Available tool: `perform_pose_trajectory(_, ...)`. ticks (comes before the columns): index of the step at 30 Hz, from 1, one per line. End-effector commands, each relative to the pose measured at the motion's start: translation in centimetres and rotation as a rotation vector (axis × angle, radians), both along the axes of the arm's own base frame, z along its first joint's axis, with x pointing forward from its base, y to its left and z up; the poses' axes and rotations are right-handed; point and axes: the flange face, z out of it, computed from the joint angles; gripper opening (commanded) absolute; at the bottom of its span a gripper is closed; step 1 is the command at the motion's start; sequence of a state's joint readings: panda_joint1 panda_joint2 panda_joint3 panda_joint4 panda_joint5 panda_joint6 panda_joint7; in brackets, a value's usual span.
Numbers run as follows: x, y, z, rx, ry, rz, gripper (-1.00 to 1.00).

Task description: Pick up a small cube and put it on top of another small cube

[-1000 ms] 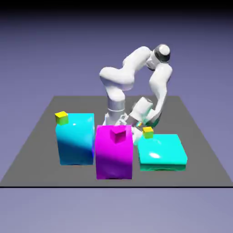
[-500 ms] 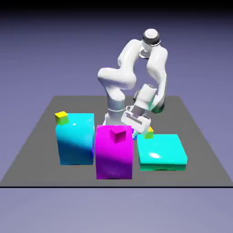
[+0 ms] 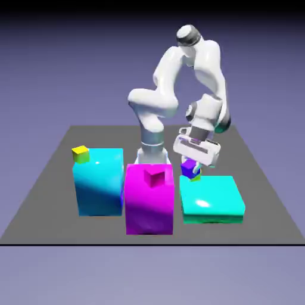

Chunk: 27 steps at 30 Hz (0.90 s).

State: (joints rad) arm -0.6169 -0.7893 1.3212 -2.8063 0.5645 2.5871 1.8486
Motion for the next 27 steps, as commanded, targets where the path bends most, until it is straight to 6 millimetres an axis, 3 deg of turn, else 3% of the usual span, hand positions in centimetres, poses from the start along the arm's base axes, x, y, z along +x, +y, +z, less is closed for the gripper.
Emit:
perform_pose_trajectory(1,0.5,0.0,0.7,-0.007,-0.001,0.003,-1.00)
perform_pose_trajectory(9,4.8,-2.1,6.6,-0.076,-0.037,0.009,-1.00)
perform_pose_trajectory(17,8.6,-7.5,12.6,-0.190,-0.089,-0.033,-1.00)
perform_pose_trajectory(20,8.7,-9.0,12.3,-0.214,-0.084,-0.067,-1.00)
perform_pose_trajectory(27,10.6,-11.6,6.5,-0.214,-0.084,-0.067,-1.00)
